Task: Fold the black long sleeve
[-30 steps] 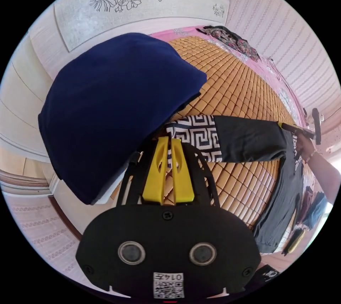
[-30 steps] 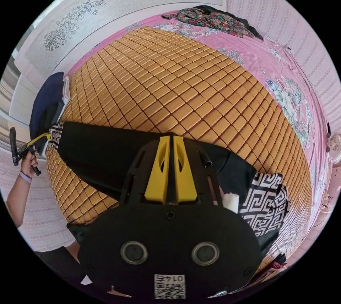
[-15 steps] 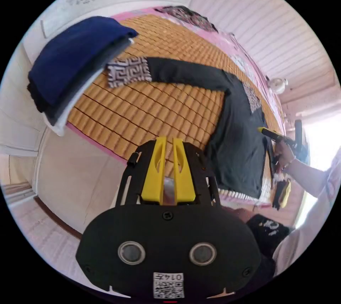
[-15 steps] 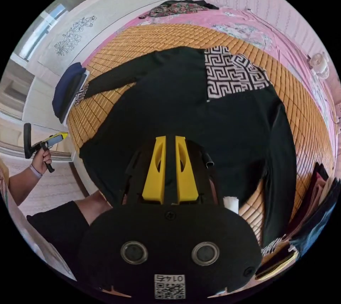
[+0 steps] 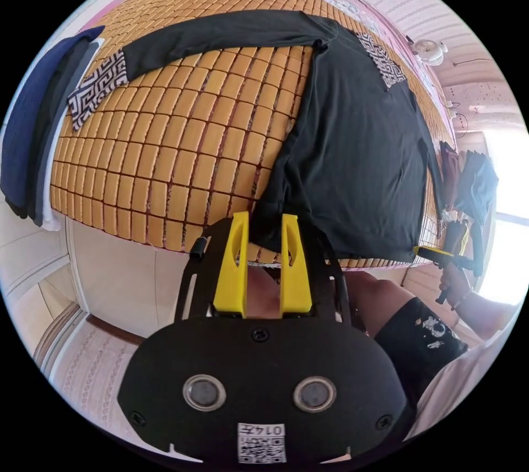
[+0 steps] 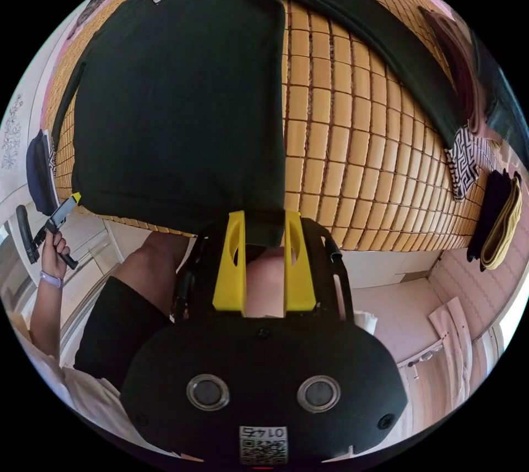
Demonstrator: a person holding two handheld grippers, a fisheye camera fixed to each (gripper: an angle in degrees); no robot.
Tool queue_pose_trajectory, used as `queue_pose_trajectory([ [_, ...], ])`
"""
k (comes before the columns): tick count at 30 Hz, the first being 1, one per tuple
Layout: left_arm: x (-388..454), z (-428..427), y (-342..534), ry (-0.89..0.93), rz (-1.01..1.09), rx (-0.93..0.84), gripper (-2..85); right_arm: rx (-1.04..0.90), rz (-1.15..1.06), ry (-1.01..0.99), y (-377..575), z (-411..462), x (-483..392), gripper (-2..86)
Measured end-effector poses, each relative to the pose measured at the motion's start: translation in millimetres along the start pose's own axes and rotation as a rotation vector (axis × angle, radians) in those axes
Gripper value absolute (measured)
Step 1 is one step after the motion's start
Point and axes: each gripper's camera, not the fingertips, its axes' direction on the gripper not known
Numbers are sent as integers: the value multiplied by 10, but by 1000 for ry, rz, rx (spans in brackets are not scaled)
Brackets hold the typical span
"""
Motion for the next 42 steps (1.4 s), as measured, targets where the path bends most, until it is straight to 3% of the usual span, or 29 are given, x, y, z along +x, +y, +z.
queue_pose_trajectory([
  [4,-6,-52,-40,-36,5,-34,47,-8,-21,-49,51,-4,-28,52],
  [12,70,16,-1,-90,83,-44,16,-7,-53,-56,143,94,-80,60],
  [16,-110,-27,53,49,-21,-28,29,-79,-202,154,238,76,-185,67],
  [19,-273,-154,140,77,-95,53,15,-87,-297,459,341,54,-266,54],
  [25,-697,-511,226,21,-275,293,20,-161,-382,383,152,-186,-344,73],
  [31,-1109,-618,215,3,-426,491,55,91,-681,343,-268,-639,-1445,53],
  [36,-1329,-585,112,12,-539,658,59,195,-897,229,-404,-595,-2515,28],
  [42,-1434,-405,-41,-15,-586,642,85,336,-1128,114,-407,-432,-3772,46],
])
